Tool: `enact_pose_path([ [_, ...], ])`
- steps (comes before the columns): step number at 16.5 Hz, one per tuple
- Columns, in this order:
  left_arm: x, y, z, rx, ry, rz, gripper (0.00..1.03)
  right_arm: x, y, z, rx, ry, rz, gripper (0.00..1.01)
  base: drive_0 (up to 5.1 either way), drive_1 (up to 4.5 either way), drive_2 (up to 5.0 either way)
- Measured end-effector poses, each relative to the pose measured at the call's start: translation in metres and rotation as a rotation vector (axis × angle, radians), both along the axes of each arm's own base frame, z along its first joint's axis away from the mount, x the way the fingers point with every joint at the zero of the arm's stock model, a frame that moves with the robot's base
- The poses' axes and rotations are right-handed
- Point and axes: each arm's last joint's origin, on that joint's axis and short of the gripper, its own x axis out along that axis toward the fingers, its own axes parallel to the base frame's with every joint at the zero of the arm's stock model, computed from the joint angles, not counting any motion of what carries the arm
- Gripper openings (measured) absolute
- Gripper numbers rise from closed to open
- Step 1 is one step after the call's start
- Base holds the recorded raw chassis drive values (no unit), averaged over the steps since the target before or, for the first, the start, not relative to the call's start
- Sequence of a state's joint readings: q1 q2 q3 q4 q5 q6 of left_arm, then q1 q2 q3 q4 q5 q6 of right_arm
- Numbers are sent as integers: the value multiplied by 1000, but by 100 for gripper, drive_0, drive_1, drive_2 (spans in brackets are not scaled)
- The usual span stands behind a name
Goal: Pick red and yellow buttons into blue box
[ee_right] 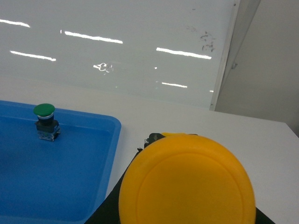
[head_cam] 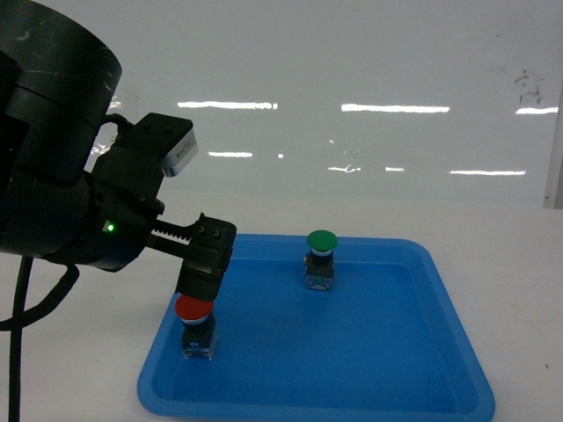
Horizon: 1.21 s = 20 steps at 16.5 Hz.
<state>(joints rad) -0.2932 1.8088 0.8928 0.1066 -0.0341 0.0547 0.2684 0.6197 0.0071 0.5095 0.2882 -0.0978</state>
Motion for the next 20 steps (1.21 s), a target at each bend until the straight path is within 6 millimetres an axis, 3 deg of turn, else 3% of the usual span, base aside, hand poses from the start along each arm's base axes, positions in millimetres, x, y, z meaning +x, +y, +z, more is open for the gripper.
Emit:
enact_pose_path([
  [4, -12, -22, -8, -28, 83, -49, 98, 0, 0, 0, 0, 0, 0, 26, 0, 0, 0],
  [7, -18, -17, -28, -32, 129, -23, 98, 0, 0, 0, 0, 0, 0, 26, 0, 0, 0],
  [11, -13, -7, -50, -32, 193, 6, 98, 0, 0, 0, 0, 0, 0, 26, 0, 0, 0],
  [18, 12, -4, -45, -91, 161, 9, 98, 0, 0, 0, 0, 0, 0, 26, 0, 0, 0],
  [20, 11, -8, -57, -97, 202, 8, 98, 0, 0, 0, 0, 0, 0, 26, 0, 0, 0],
])
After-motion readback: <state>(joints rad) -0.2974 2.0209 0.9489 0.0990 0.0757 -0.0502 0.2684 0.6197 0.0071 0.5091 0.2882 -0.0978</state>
